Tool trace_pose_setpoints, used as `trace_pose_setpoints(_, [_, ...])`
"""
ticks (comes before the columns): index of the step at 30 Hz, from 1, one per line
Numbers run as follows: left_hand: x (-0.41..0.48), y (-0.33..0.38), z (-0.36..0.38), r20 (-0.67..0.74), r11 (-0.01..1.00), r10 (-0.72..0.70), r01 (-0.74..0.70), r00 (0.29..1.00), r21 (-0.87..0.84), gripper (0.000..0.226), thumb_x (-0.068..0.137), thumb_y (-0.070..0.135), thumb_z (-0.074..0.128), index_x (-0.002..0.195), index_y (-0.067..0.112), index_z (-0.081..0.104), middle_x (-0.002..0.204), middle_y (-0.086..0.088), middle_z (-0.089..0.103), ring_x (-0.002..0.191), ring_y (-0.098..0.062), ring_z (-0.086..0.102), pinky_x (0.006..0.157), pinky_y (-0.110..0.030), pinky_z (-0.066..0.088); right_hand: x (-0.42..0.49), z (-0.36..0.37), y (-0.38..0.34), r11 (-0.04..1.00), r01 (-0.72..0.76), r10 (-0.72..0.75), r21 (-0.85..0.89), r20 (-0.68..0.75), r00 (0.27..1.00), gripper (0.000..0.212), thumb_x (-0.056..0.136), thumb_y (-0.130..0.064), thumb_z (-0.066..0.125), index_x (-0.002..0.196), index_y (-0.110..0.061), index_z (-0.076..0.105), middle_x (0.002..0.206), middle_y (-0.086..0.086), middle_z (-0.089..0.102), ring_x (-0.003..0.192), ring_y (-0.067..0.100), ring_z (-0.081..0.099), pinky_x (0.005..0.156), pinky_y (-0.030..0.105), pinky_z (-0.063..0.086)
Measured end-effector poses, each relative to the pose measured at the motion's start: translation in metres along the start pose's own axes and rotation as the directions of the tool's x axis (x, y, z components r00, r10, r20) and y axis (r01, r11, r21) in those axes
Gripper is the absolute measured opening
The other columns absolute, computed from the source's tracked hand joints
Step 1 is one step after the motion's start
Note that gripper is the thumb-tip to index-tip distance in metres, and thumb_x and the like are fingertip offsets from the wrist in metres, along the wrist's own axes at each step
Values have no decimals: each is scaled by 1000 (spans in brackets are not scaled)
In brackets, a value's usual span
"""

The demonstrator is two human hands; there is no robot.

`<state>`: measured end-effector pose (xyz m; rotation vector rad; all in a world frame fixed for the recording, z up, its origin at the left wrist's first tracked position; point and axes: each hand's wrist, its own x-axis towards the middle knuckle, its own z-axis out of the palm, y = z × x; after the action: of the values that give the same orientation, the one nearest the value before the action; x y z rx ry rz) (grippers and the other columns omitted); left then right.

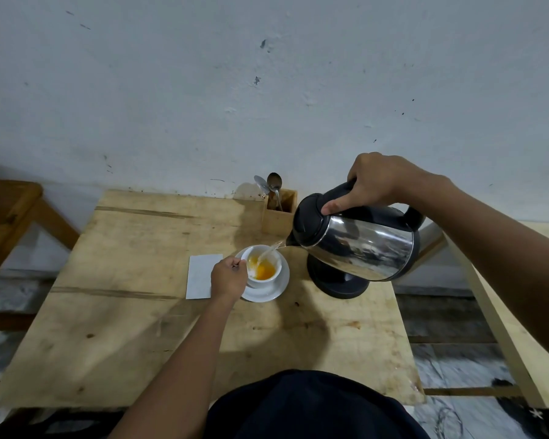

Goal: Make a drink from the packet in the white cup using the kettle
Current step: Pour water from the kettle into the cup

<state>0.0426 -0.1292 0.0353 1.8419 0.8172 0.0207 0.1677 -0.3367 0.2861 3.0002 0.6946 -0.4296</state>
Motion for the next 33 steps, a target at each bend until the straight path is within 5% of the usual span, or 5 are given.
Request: trace_pose_setpoints(33, [3, 0, -1, 49, 999, -27, 28, 998, -18, 16, 93, 20, 53, 84, 10, 63, 86, -12, 66, 82, -29, 62, 70, -31, 44, -12, -16, 3, 1000, -3, 3, 4, -11, 1000, 76, 55, -83, 67, 63, -8, 61, 56, 3, 54, 57, 20, 49, 55, 31, 33])
